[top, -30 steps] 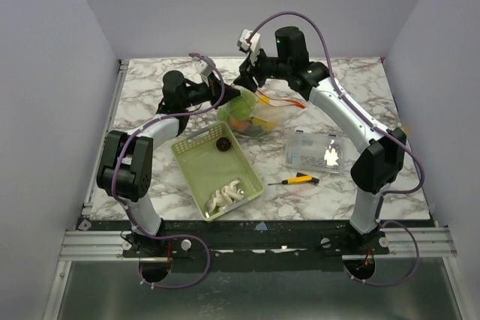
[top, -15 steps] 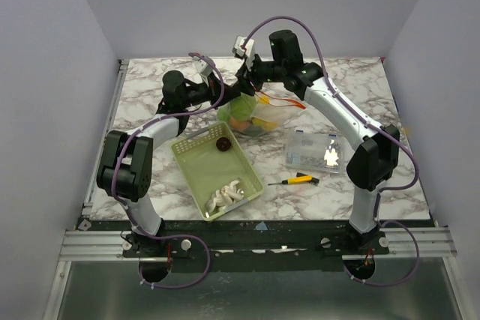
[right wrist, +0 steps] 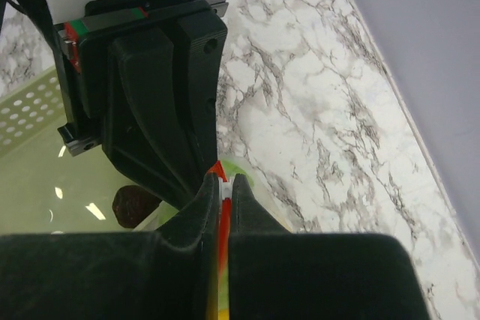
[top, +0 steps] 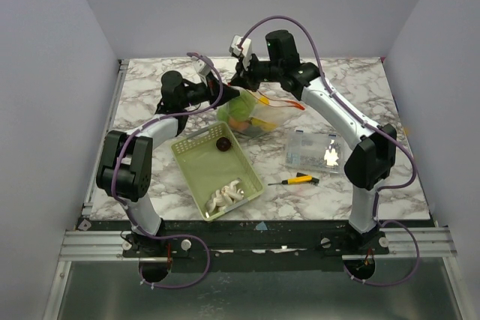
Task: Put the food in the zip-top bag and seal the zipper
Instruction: Zip the zipper food storage bag at the center of the board.
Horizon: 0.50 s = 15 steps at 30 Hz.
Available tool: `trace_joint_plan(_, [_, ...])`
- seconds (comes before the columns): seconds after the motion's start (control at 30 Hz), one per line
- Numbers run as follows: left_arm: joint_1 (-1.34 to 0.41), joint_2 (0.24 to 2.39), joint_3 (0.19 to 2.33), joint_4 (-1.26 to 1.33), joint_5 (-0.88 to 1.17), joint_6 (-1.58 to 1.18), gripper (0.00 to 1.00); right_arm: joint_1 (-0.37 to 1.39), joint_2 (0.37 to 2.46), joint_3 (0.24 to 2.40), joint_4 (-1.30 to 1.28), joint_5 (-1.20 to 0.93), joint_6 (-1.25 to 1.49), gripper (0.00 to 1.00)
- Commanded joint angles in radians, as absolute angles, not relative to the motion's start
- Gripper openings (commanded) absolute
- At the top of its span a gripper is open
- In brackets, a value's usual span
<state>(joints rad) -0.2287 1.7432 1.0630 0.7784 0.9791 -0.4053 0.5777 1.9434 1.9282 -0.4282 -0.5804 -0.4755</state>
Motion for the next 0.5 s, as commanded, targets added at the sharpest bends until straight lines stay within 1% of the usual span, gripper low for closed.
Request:
trace_joint_plan(0.0, [-0.208, 1.702, 1.038, 0.864, 1.009, -0.413, 0.0, 0.578, 1.925, 1.898, -0.401, -0.471, -0.45, 0.01])
trace_joint_plan(0.2, [-0.187, 1.705, 1.023, 0.882, 0.99, -0.429, 0.0, 0.569, 1.897, 1.862, -0.398, -0.498, -0.418, 0.01])
trace_joint_plan(0.37, [-0.178, 1.721, 1.025, 0.914, 1.006, -0.459, 0.0, 0.558, 1.84, 1.779, -0.308, -0.509, -0.366, 0.01])
trace_joint_plan(0.47, [-0.178, 1.723, 1.028, 0.912, 1.003, -0.466, 0.0, 0.554, 1.829, 1.782, -0.287, -0.55, -0.34, 0.0])
